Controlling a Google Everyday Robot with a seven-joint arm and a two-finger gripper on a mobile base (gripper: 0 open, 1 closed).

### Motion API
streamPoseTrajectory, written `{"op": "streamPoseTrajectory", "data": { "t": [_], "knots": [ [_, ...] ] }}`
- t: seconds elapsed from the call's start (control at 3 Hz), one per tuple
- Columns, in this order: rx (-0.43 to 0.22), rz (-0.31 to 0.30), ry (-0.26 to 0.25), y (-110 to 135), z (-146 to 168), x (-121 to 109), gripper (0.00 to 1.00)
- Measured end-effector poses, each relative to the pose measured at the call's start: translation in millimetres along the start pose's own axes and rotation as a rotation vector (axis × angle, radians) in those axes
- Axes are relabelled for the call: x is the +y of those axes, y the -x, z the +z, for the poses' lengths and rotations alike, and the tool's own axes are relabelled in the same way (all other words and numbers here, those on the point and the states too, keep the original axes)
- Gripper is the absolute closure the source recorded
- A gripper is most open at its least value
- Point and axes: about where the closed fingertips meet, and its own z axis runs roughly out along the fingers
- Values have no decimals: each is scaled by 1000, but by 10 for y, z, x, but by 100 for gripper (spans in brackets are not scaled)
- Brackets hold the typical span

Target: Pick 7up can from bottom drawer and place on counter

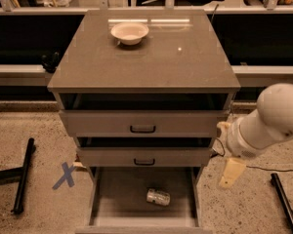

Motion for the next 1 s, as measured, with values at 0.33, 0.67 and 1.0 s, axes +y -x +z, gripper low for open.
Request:
{"op": "streamPoseTrajectory", "data": {
  "t": [0.33,0.67,1.0],
  "knots": [
    [-28,-18,38,-264,561,132,0],
    [-34,0,81,-501,1323,337,0],
    [-40,44,160,-683,2254,602,0]
  ]
}}
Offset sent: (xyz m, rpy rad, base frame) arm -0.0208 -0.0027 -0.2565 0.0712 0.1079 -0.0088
